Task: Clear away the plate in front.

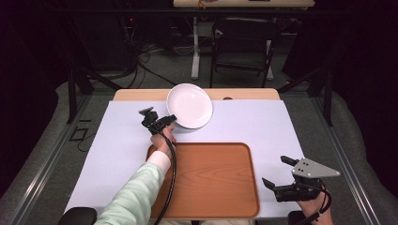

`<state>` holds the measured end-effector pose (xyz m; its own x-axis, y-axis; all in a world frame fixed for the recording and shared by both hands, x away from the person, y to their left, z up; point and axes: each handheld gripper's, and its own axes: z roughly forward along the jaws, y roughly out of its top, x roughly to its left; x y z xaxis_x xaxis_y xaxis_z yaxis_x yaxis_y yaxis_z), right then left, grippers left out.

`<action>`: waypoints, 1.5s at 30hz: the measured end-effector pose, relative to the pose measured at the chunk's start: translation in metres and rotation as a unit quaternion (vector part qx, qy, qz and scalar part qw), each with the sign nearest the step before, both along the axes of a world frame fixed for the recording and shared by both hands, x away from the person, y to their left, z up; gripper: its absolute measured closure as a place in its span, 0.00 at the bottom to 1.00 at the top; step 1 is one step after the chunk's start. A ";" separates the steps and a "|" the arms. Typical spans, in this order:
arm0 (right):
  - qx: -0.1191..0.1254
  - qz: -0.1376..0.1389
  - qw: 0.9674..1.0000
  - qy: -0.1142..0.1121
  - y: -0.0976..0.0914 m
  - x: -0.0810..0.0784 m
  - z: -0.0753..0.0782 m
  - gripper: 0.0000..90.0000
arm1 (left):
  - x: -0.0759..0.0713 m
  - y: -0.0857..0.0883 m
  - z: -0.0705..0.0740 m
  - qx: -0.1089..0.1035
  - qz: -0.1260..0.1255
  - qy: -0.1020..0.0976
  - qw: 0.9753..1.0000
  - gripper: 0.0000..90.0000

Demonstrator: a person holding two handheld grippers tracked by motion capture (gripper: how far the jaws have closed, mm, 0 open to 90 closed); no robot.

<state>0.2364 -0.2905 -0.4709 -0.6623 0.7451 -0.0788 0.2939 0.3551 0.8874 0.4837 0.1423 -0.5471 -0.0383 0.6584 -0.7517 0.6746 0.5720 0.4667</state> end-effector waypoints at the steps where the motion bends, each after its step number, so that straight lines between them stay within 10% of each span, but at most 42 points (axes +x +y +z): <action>1: 0.000 -0.001 1.000 0.000 0.000 0.000 0.000 0.06 | 0.001 0.000 0.001 0.002 -0.005 -0.002 1.000 0.97; 24: -0.003 -0.006 1.000 0.017 0.001 0.003 -0.002 0.06 | 0.007 -0.003 0.026 0.025 -0.084 -0.039 0.995 0.96; 45: -0.002 -0.031 0.993 0.116 0.008 0.028 -0.009 0.05 | -0.008 0.005 0.071 0.047 -0.150 -0.094 0.983 0.96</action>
